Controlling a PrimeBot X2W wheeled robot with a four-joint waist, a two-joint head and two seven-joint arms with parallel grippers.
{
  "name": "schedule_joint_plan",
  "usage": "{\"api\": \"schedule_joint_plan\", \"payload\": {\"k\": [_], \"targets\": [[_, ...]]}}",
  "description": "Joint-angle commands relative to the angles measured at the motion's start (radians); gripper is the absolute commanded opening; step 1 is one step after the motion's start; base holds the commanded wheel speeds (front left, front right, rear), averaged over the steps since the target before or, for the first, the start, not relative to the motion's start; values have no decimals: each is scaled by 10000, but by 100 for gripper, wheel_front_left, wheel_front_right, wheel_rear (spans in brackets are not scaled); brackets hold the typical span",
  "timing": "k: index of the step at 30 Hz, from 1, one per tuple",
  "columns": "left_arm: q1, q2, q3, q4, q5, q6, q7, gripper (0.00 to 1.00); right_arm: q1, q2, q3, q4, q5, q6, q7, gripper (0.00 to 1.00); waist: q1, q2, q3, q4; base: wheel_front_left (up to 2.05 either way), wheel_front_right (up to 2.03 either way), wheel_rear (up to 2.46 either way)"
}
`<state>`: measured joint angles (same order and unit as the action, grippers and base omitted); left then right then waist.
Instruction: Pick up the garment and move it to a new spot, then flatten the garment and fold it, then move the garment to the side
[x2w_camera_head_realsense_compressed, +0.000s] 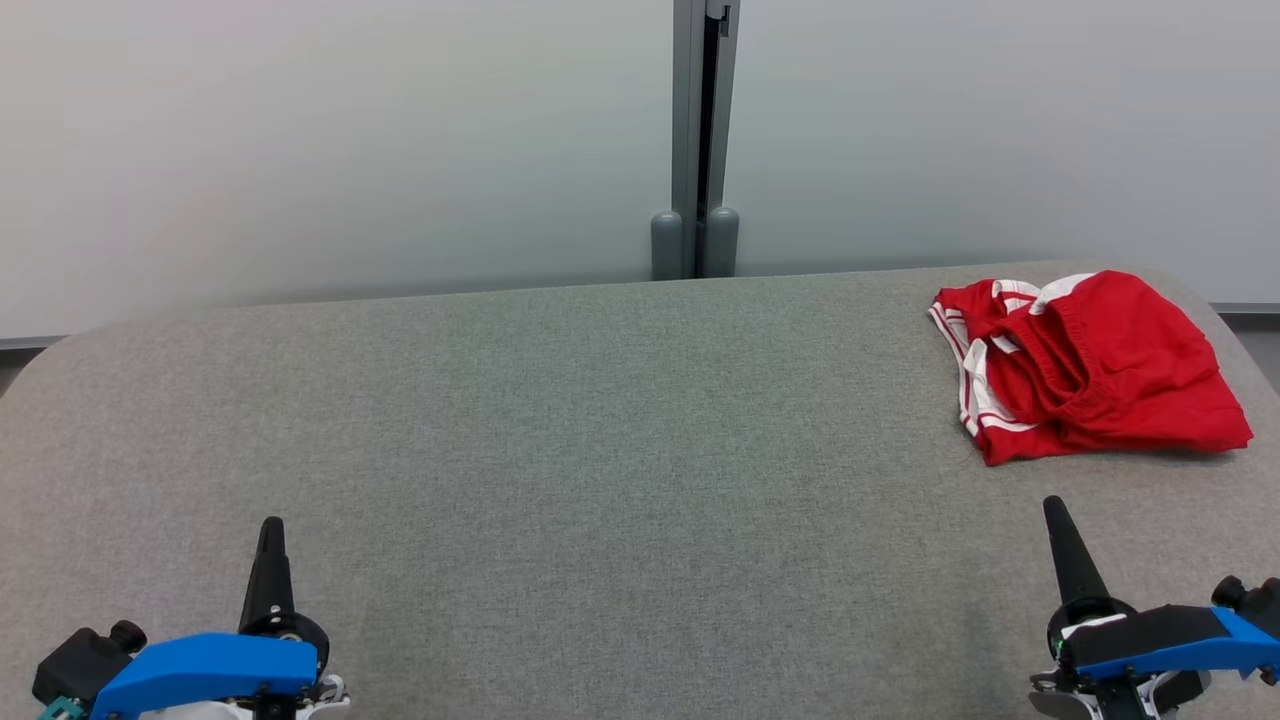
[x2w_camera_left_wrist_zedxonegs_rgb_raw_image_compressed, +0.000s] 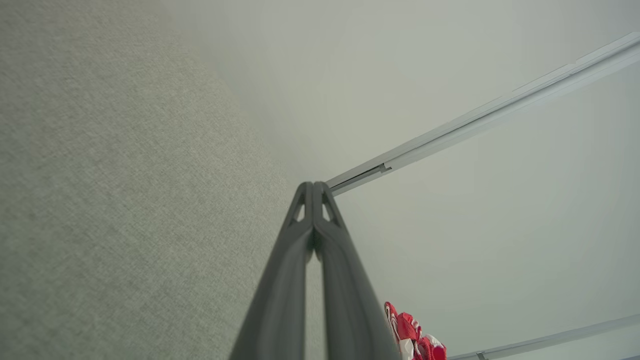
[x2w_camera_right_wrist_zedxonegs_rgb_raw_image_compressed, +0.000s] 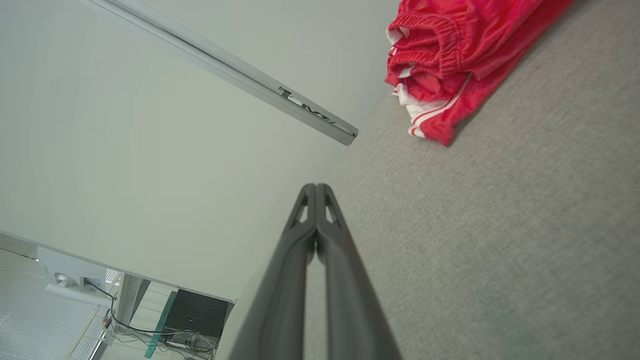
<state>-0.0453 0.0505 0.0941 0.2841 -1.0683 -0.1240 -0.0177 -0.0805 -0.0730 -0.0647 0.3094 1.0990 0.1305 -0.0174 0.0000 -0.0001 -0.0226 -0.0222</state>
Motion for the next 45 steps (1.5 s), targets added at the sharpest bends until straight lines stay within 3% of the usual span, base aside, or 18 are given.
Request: {"api": "schedule_joint_plan", "payload": {"k": [1, 45], "targets": [[-268, 18, 65, -136, -219, -60, 62, 0, -282, -5, -42, -154, 227, 3, 62, 0, 0, 1, 4, 3, 0, 0, 0], [-604, 1, 177, -351, -4261, -93, 1052, 0, -318, 184, -406, -568, 4032, 4, 1048, 0, 0, 1, 185, 160, 0, 0, 0]]}}
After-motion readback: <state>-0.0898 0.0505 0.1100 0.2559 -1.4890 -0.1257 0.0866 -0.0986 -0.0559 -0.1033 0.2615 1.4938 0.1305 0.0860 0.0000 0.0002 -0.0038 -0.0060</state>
